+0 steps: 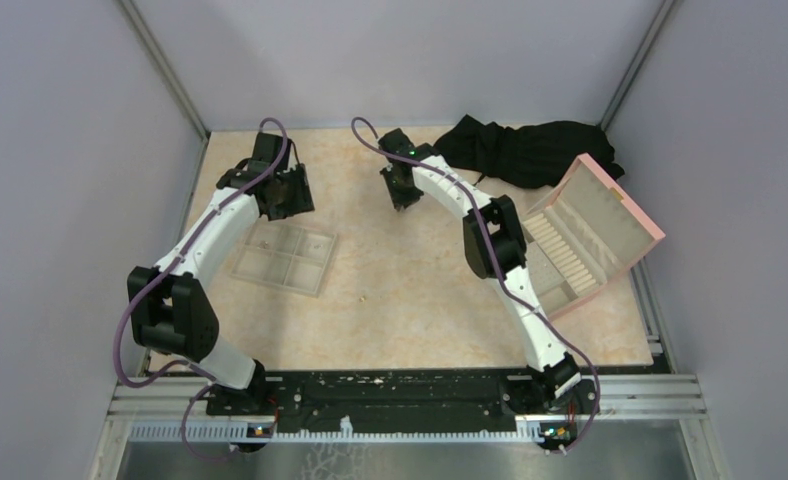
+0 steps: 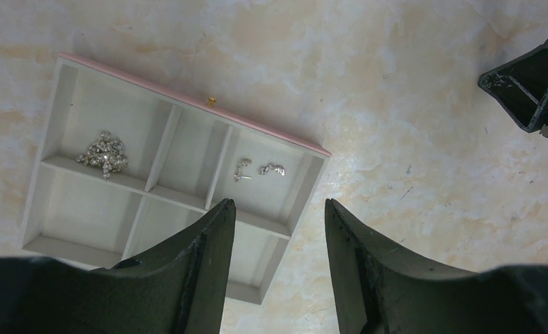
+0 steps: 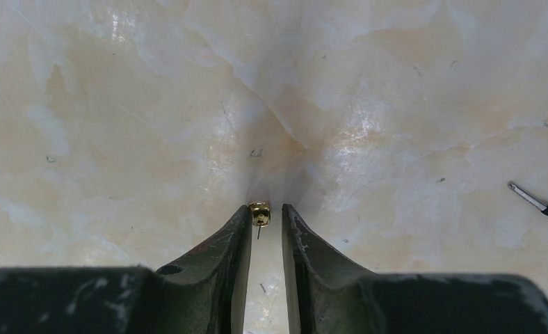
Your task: Organize the mixed jewelry
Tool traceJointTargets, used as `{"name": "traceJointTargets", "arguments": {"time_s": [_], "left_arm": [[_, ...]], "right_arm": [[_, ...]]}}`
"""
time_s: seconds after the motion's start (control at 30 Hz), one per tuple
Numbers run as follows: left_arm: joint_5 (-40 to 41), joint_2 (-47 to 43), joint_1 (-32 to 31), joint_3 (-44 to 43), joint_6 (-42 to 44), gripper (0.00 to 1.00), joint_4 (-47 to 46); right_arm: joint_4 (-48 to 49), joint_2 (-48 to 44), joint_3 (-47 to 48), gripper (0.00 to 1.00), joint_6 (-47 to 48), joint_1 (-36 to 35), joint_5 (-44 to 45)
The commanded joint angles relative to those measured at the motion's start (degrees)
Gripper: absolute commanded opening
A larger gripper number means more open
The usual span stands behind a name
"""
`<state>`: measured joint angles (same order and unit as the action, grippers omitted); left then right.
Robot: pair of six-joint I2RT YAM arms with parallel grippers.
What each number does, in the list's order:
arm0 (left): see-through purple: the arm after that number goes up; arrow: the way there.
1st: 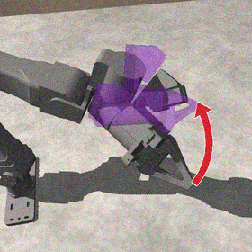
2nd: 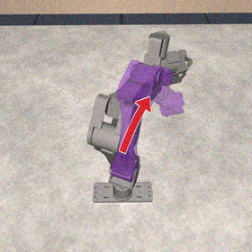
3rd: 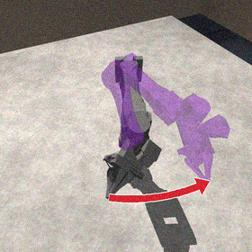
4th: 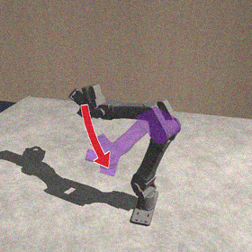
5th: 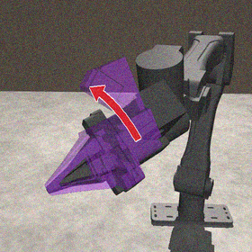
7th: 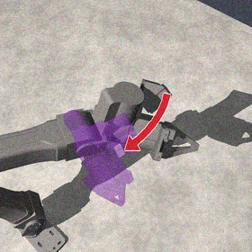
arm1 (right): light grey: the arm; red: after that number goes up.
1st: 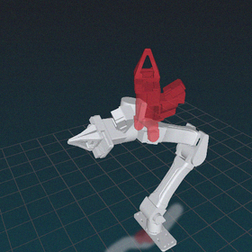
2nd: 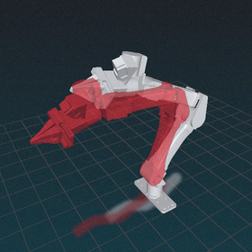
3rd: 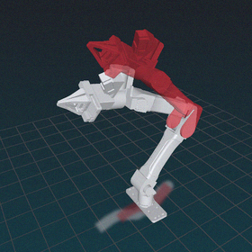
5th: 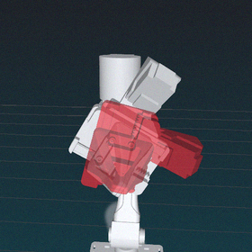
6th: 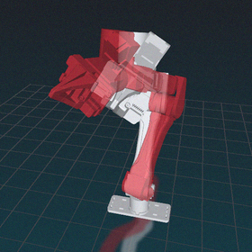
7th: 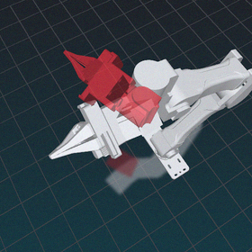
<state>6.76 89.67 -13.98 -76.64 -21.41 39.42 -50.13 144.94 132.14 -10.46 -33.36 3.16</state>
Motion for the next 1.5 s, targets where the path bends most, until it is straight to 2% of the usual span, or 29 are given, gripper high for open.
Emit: {"name": "traceJointTargets", "arguments": {"time_s": [0.0, 0.4, 0.5, 0.63, 0.77, 1.07, 1.47], "left_arm": [[-1.0, -1.7, 0.4, 0.5, -0.4, 0.57, -0.7], [-1.3, -1.9, 0.4, 0.8, -0.1, 0.57, -0.7], [-1.3, -2.2, 0.4, 0.8, 0.0, 0.57, -0.7], [-1.5, -2.4, 0.4, 0.9, -0.1, 0.57, -0.8], [-1.5, -2.8, 0.4, 1.0, -0.1, 0.57, -0.8], [-1.5, -3.0, 0.4, 1.0, -0.1, 0.57, -1.0], [-6.5, -0.7, -1.5, -0.4, -0.3, 0.58, -2.6]], "right_arm": [[0.2, 4.3, 0.4, 0.23, 0.5, -0.6, -0.9], [0.1, 4.0, 0.1, 0.20, 0.7, -1.6, 1.0], [-0.1, 3.9, -0.1, 0.17, 0.5, -1.9, 2.1], [-0.6, 3.4, 0.3, 0.05, -0.4, -1.9, 2.4], [-0.3, 0.5, -1.0, 0.01, -2.2, -1.9, 1.4], [3.7, -12.5, -13.5, 0.00, -3.1, -1.9, 1.8], [8.8, -38.9, -41.7, 0.00, -7.7, -0.7, 1.3]]}}
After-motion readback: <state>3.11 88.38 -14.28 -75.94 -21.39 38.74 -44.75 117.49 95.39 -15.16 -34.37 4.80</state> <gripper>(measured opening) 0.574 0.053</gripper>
